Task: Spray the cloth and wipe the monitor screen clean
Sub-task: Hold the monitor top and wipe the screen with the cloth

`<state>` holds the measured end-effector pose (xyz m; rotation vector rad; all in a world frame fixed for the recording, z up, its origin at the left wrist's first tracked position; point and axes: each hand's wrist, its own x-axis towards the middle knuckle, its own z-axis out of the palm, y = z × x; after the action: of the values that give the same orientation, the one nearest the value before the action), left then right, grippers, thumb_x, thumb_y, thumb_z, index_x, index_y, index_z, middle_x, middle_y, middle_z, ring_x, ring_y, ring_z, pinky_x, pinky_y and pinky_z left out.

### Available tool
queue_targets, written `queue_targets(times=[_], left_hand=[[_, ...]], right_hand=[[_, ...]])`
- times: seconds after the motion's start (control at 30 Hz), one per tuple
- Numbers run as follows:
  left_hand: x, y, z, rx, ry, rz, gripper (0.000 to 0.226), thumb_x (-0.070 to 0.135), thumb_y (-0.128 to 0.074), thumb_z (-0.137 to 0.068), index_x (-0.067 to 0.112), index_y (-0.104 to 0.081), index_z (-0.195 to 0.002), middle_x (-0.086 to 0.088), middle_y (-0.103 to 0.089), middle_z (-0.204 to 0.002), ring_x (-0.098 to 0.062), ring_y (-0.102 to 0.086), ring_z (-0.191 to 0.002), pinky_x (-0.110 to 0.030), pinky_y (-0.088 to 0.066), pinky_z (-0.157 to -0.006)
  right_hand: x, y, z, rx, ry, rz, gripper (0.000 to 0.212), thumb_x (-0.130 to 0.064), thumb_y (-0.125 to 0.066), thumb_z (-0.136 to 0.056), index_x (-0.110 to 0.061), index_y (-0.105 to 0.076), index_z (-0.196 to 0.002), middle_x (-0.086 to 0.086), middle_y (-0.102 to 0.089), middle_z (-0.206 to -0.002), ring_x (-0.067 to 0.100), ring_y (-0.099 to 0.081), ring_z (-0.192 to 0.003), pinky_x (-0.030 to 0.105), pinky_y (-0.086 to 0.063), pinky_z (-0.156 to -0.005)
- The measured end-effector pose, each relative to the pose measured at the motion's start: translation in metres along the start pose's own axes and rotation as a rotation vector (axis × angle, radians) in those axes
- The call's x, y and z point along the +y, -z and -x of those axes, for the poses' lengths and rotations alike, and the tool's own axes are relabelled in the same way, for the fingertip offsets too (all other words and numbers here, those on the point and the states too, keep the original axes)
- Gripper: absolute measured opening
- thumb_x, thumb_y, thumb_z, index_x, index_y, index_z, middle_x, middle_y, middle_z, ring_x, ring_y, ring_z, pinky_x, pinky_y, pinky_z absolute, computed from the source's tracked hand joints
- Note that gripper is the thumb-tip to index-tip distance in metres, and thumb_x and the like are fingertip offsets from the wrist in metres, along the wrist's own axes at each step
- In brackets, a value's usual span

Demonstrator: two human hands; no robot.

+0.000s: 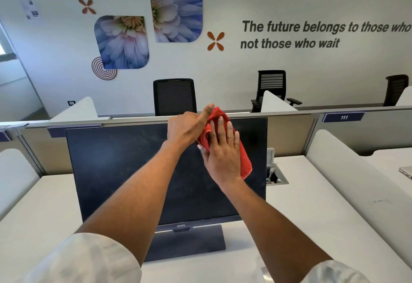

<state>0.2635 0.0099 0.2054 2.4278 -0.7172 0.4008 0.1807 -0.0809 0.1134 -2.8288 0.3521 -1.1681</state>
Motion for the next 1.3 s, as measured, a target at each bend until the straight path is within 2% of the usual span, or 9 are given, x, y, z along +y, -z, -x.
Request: queue_targets(times=[0.07, 0.17, 0.3, 0.63, 0.8, 0.9, 1.0, 1.1, 1.3], left_hand=[[-0.001, 0.001, 0.000, -0.009, -0.004, -0.018, 0.084, 0.086, -0.003, -0.078, 0.017, -0.037, -0.044, 0.000, -0.056, -0.049, -0.015, -0.052, -0.053, -0.034, -0.028, -0.058], [-0.002, 0.000, 0.000, -0.011, -0.005, -0.021, 0.077, 0.081, -0.007, -0.083, 0.018, -0.034, -0.047, -0.001, -0.056, -0.054, -0.016, -0.050, -0.056, -0.037, -0.029, -0.063], [-0.001, -0.002, -0.002, -0.003, -0.021, -0.051, 0.078, 0.071, -0.011, -0.091, 0.016, -0.049, -0.052, 0.000, -0.058, -0.061, -0.021, -0.053, -0.064, -0.037, -0.031, -0.069], [-0.005, -0.003, -0.004, 0.002, -0.012, -0.046, 0.070, 0.061, -0.019, -0.096, 0.016, -0.057, -0.059, 0.001, -0.057, -0.063, -0.027, -0.052, -0.073, -0.038, -0.031, -0.073], [-0.006, -0.002, -0.001, 0.018, -0.014, -0.010, 0.066, 0.061, -0.021, -0.097, 0.020, -0.049, -0.054, 0.006, -0.053, -0.059, -0.022, -0.051, -0.066, -0.040, -0.034, -0.076], [-0.006, -0.001, 0.000, 0.016, -0.012, 0.012, 0.065, 0.060, -0.023, -0.096, 0.020, -0.044, -0.050, 0.004, -0.055, -0.057, -0.025, -0.054, -0.069, -0.040, -0.033, -0.075], [-0.006, -0.001, 0.000, 0.008, -0.001, 0.044, 0.066, 0.061, -0.026, -0.095, 0.018, -0.039, -0.046, 0.005, -0.051, -0.051, -0.023, -0.051, -0.062, -0.040, -0.032, -0.073], [-0.006, -0.003, -0.001, 0.013, 0.015, 0.078, 0.069, 0.063, -0.030, -0.093, 0.008, -0.047, -0.055, 0.007, -0.045, -0.045, -0.014, -0.046, -0.053, -0.041, -0.034, -0.073], [-0.006, -0.002, 0.000, 0.025, 0.027, 0.074, 0.055, 0.066, -0.031, -0.092, 0.019, -0.054, -0.073, 0.008, -0.042, -0.041, -0.015, -0.045, -0.051, -0.041, -0.036, -0.074]], right_hand=[[0.024, 0.001, 0.007, 0.015, -0.041, 0.021, 0.064, -0.047, -0.036, -0.100, -0.014, -0.025, -0.153, 0.015, -0.022, -0.160, 0.039, -0.022, -0.146, 0.055, -0.024, -0.117], [0.065, 0.002, 0.018, 0.053, -0.316, -0.030, 0.061, -0.042, -0.031, -0.100, -0.009, -0.029, -0.152, 0.017, -0.024, -0.159, 0.042, -0.026, -0.144, 0.055, -0.025, -0.116], [0.088, 0.000, 0.031, 0.054, -0.570, -0.103, 0.064, -0.034, -0.044, -0.099, -0.005, -0.022, -0.152, 0.022, -0.020, -0.159, 0.044, -0.022, -0.144, 0.057, -0.024, -0.116], [-0.008, -0.028, 0.081, -0.105, -0.029, 0.010, 0.071, -0.051, -0.041, -0.096, -0.012, -0.026, -0.153, 0.019, -0.022, -0.159, 0.043, -0.022, -0.145, 0.060, -0.022, -0.115], [-0.024, -0.038, 0.093, -0.146, 0.136, 0.088, 0.069, -0.042, -0.059, -0.089, -0.013, -0.039, -0.148, 0.016, -0.027, -0.158, 0.040, -0.029, -0.143, 0.061, -0.035, -0.108], [-0.005, -0.034, 0.083, -0.124, 0.010, 0.110, 0.072, -0.040, -0.059, -0.089, -0.007, -0.035, -0.149, 0.019, -0.029, -0.157, 0.041, -0.028, -0.143, 0.063, -0.029, -0.111], [0.027, -0.026, 0.068, -0.085, -0.282, 0.065, 0.069, -0.042, -0.037, -0.098, 0.003, -0.026, -0.150, 0.026, -0.023, -0.157, 0.043, -0.025, -0.144, 0.061, -0.024, -0.113], [0.064, -0.017, 0.052, -0.009, -0.557, -0.025, 0.067, -0.038, -0.036, -0.100, 0.006, -0.024, -0.149, 0.031, -0.023, -0.154, 0.046, -0.025, -0.143, 0.063, -0.027, -0.111], [0.079, -0.016, 0.036, 0.078, -0.580, -0.106, 0.075, -0.040, -0.042, -0.098, 0.003, -0.012, -0.151, 0.027, -0.014, -0.158, 0.044, -0.017, -0.146, 0.059, -0.021, -0.117]])
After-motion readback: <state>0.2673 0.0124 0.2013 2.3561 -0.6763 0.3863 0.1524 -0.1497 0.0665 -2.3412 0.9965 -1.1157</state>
